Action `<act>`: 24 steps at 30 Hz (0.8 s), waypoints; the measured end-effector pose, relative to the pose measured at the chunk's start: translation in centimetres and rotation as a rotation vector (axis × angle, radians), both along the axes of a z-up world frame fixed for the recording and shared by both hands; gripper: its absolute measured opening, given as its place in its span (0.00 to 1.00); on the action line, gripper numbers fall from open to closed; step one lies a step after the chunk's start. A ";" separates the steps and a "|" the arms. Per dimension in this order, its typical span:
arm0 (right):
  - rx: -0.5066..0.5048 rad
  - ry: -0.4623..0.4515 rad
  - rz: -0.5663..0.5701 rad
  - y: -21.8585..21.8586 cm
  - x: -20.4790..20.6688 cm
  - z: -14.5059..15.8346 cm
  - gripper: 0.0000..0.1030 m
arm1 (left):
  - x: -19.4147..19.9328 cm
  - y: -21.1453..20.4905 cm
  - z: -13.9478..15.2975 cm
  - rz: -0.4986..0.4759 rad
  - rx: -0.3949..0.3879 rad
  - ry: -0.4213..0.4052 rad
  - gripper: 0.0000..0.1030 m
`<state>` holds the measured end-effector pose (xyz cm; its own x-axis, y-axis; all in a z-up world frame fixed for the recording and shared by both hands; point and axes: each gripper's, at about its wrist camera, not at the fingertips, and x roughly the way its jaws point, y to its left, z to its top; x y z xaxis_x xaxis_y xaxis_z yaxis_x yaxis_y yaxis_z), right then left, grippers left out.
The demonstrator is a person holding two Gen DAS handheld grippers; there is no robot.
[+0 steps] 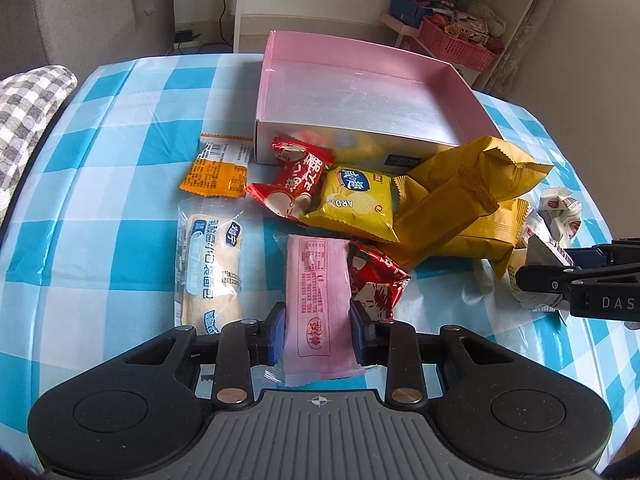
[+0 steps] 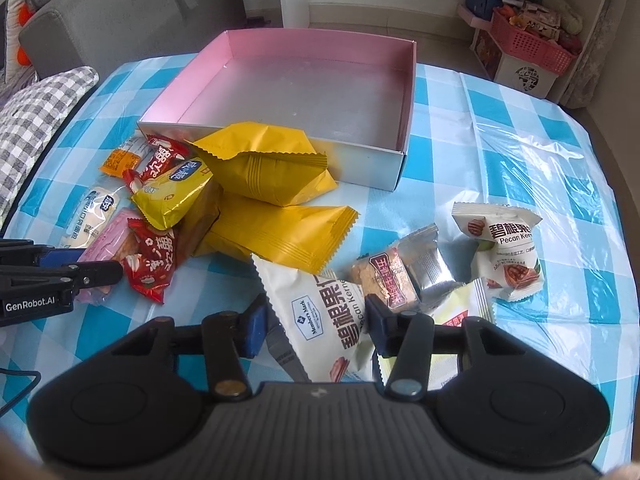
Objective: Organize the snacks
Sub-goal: 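Carry the pink bar and the pecan packet with both grippers over the pink box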
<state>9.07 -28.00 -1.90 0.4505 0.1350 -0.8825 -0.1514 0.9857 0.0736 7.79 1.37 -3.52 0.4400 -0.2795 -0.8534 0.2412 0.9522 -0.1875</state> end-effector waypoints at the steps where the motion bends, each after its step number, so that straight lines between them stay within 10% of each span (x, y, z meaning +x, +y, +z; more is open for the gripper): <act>1: 0.001 -0.005 -0.001 0.0 -0.1 0.2 0.45 | -0.1 0.1 0.1 0.001 -0.002 -0.001 0.29; 24: 0.124 -0.179 -0.089 -3.8 0.5 6.0 0.44 | -0.8 1.7 5.8 0.019 -0.103 -0.118 0.29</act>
<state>9.60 -31.76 4.07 0.6132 0.1904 -0.7667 -0.0859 0.9808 0.1749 6.95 3.06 2.32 0.5417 -0.3537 -0.7625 0.2491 0.9340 -0.2563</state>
